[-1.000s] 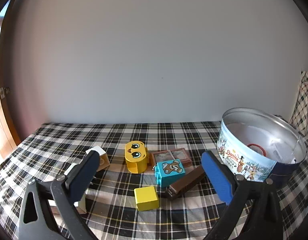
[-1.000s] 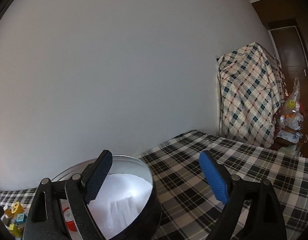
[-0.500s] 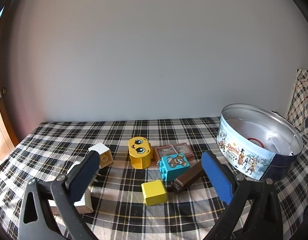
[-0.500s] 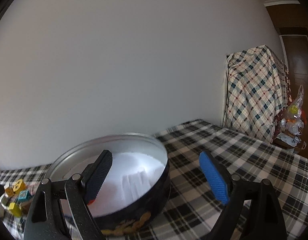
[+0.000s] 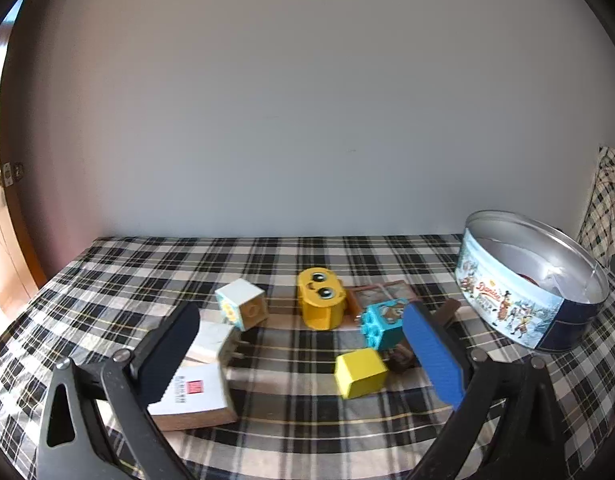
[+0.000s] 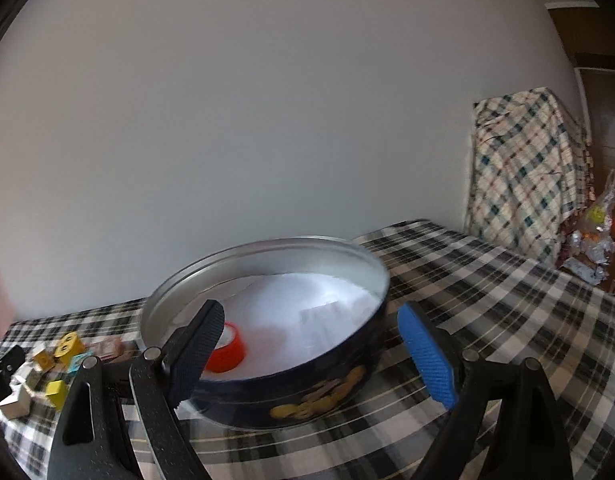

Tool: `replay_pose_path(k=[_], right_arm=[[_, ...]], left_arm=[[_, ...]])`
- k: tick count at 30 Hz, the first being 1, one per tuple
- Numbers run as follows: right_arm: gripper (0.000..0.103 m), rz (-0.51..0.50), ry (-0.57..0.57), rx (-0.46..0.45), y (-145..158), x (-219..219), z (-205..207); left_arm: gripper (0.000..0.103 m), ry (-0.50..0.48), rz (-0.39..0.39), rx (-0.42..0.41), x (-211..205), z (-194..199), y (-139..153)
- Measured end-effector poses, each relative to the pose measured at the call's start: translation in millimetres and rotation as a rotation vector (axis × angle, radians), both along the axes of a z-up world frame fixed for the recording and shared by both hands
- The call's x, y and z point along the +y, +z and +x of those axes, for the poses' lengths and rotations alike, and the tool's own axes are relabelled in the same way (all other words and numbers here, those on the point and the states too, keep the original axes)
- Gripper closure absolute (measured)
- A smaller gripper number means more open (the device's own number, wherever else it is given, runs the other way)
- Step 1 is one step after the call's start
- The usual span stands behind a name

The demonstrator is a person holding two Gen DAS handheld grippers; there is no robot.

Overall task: Organize rigid objects
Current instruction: 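Lift both open tools away from the tin, then grasp the brown wooden stick with the right tool while the left tool approaches the yellow cube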

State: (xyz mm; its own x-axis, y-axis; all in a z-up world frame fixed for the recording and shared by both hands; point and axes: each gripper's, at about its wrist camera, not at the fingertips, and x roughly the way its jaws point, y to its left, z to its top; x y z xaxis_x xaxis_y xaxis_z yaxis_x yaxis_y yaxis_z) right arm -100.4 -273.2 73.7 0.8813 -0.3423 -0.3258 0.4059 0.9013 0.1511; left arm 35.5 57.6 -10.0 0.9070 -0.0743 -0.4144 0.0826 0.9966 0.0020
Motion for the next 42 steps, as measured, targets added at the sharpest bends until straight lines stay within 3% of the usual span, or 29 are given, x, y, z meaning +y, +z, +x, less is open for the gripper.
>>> replay_pose_path(k=[10,17,28,32,36,42], right_arm=[[0.013,0.056,0.172,0.052,-7,60,25],[0.013,0.128,0.313,0.182,-22,110,61],[0.013,0.210,0.378,0.333,-44,147,115],[0.012,0.274,0.373,0.447,-62,159,146],[0.011,0.251,0.387,0.454,-63,170,162],[0.014,0.119,0.470,0.537,-65,182,168]], left_arm=[[0.000,0.108,-0.011,0.028,42,9,-2],[0.000,0.173,-0.048,0.052,76,15,-3],[0.001,0.194,-0.070,0.057,86,15,0],[0.000,0.191,-0.082,0.061,87,15,1],[0.001,0.190,-0.080,0.061,86,15,1],[0.000,0.179,-0.077,0.067,84,15,0]])
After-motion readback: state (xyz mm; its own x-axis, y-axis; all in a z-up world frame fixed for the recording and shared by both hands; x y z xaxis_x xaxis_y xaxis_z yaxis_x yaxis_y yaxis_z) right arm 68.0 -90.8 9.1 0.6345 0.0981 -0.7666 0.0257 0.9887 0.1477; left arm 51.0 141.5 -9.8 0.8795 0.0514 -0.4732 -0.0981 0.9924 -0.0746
